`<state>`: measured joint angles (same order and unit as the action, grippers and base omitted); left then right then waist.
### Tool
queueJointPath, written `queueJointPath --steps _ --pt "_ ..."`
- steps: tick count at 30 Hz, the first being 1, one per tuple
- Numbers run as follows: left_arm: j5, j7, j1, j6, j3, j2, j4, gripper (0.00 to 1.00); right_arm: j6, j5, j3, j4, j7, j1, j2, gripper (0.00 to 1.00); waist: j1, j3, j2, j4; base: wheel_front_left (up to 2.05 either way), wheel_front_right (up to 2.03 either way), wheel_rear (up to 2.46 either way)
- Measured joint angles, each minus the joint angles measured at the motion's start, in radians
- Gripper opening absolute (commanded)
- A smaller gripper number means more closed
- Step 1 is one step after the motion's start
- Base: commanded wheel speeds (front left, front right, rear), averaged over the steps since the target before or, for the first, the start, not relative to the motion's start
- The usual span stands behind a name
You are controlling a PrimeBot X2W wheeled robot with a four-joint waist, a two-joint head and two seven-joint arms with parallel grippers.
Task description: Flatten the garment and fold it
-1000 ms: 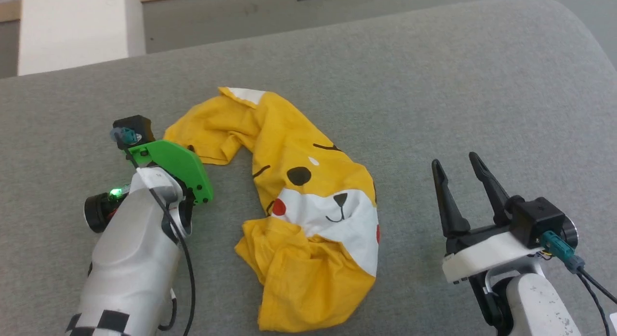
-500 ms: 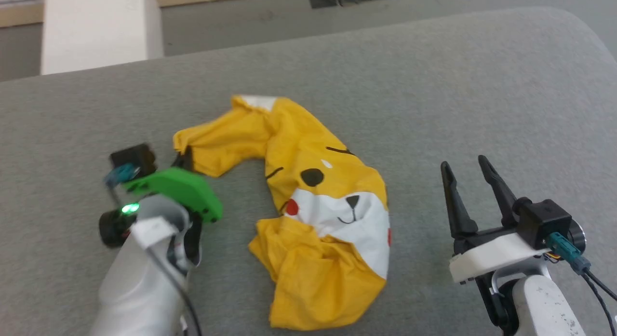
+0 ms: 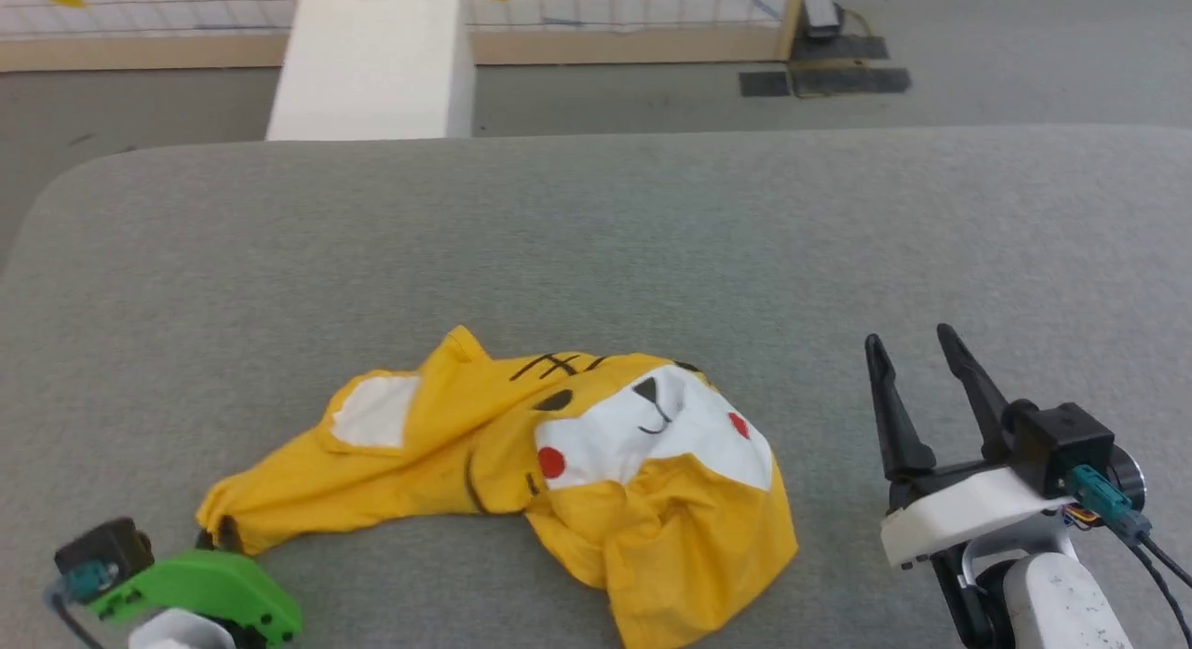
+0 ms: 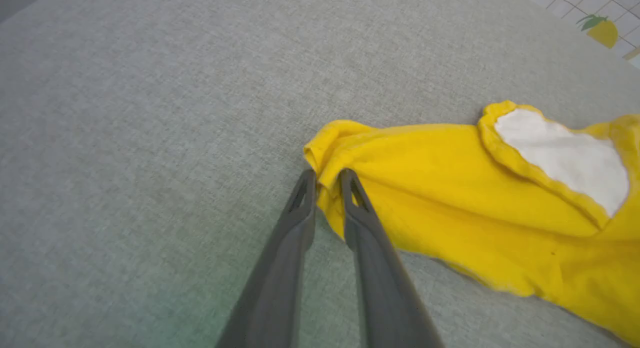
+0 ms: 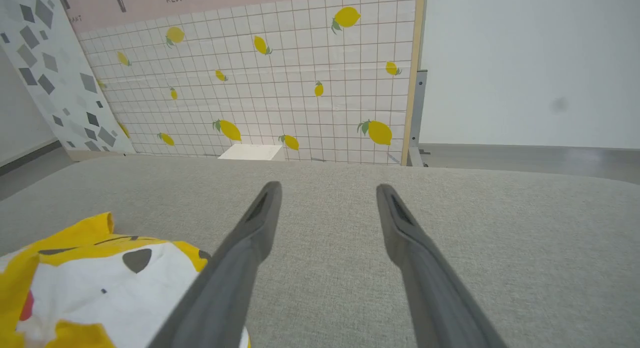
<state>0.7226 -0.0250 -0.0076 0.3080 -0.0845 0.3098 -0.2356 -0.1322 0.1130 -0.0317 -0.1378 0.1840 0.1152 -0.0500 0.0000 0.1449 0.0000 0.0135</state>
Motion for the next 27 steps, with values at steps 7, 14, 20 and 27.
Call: queueJointPath --steps 7,14,20,27 --pt "-0.031 0.174 0.018 -0.033 -0.012 -0.037 0.1 1.0 0.0 -0.009 0.004 0.02 -0.021 -0.009 0.0 1.0 0.0 -0.015 0.0 0.049 0.0 0.0 0.0" --pt "-0.106 0.161 -0.052 -0.123 -0.204 -0.093 0.14 1.0 0.0 -0.017 0.002 0.03 -0.035 -0.009 0.0 1.0 0.0 -0.014 0.0 0.046 0.0 0.0 0.0" --pt "-0.198 0.059 -0.179 -0.179 -0.372 -0.121 0.157 1.0 0.0 -0.017 0.0 0.035 -0.039 -0.01 0.0 1.0 0.0 -0.011 0.0001 0.025 0.0 0.0 0.0" --pt "-0.25 -0.114 -0.386 -0.247 -0.502 -0.168 0.034 1.0 0.0 -0.017 -0.007 0.037 -0.04 -0.01 0.0 1.0 0.0 0.003 0.0 -0.01 0.0 0.0 0.0"
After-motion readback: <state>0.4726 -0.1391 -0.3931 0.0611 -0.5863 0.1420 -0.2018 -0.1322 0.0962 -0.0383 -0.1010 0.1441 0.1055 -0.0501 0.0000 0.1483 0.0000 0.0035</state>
